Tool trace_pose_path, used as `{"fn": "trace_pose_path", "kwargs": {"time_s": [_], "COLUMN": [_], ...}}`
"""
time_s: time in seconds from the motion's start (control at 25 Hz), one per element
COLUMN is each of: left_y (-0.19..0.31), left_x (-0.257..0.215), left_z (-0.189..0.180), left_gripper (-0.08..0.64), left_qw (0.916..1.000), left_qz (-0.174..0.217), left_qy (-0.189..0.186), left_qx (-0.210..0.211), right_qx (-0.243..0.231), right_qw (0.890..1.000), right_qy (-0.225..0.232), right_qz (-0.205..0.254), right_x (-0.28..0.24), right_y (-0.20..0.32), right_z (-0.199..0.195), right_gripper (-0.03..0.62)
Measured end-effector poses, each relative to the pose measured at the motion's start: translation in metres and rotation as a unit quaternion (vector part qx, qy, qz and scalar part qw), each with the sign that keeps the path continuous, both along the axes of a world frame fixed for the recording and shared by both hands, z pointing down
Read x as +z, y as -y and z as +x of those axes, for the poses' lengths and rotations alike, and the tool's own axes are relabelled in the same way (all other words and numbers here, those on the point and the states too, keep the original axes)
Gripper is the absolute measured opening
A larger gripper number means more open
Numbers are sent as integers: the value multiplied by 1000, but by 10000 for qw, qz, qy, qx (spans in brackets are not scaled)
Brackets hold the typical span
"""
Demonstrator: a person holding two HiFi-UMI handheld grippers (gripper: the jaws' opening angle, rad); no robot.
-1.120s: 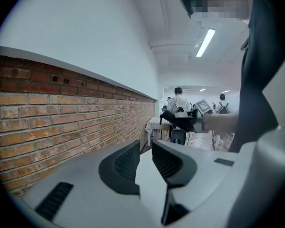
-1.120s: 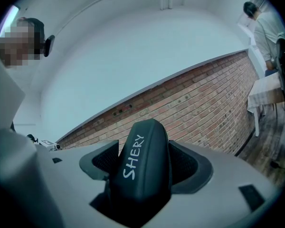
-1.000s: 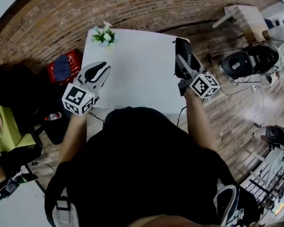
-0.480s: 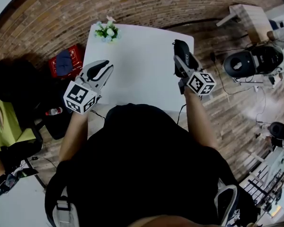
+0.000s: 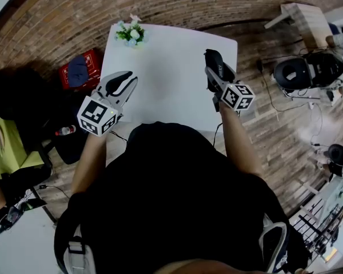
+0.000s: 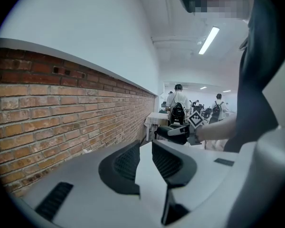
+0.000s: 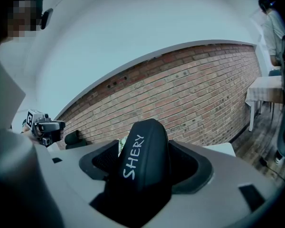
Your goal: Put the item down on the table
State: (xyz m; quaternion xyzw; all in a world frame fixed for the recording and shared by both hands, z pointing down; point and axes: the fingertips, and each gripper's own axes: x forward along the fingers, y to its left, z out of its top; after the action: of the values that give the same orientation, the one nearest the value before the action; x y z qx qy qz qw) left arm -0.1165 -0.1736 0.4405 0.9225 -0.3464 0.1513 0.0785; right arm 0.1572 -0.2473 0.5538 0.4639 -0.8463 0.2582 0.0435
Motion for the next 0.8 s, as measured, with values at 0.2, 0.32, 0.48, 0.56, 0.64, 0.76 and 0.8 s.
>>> {"fn": "trace_pose_path", "kwargs": {"time_s": [0.2, 0.32, 0.48, 0.56, 0.64, 0.76, 0.8], "left_y": [1, -1, -1, 1, 3, 5, 6], "left_x": [5, 8, 12, 13, 13, 13, 14], "left_z": [4, 6, 11, 11, 9, 6, 5], "left_gripper": [84, 84, 84, 84, 84, 84, 84], "left_qw": [10000, 9999, 9998, 9997, 9997, 9997, 9997], "left_qz": [-46, -80, -117, -128, -146, -158, -159], "left_qy": [24, 29, 62, 84, 99, 127, 135], "left_qx": [76, 117, 178, 194, 190, 161, 157], "right_qx": [-25, -50, -75, -74, -77, -113, -124], "right_qw": [9999, 9995, 9989, 9985, 9980, 9972, 9970], "right_qy": [15, -28, -66, -67, -90, -132, -139], "right_qz": [-168, -297, -453, -529, -613, -725, -752], "right_x": [19, 33, 51, 60, 69, 82, 86], "right_y": [2, -1, -3, -2, -3, -5, -5], "right_z": [-5, -7, -7, -7, -8, -11, -11], "right_gripper": [342, 342, 342, 342, 342, 342, 342]}}
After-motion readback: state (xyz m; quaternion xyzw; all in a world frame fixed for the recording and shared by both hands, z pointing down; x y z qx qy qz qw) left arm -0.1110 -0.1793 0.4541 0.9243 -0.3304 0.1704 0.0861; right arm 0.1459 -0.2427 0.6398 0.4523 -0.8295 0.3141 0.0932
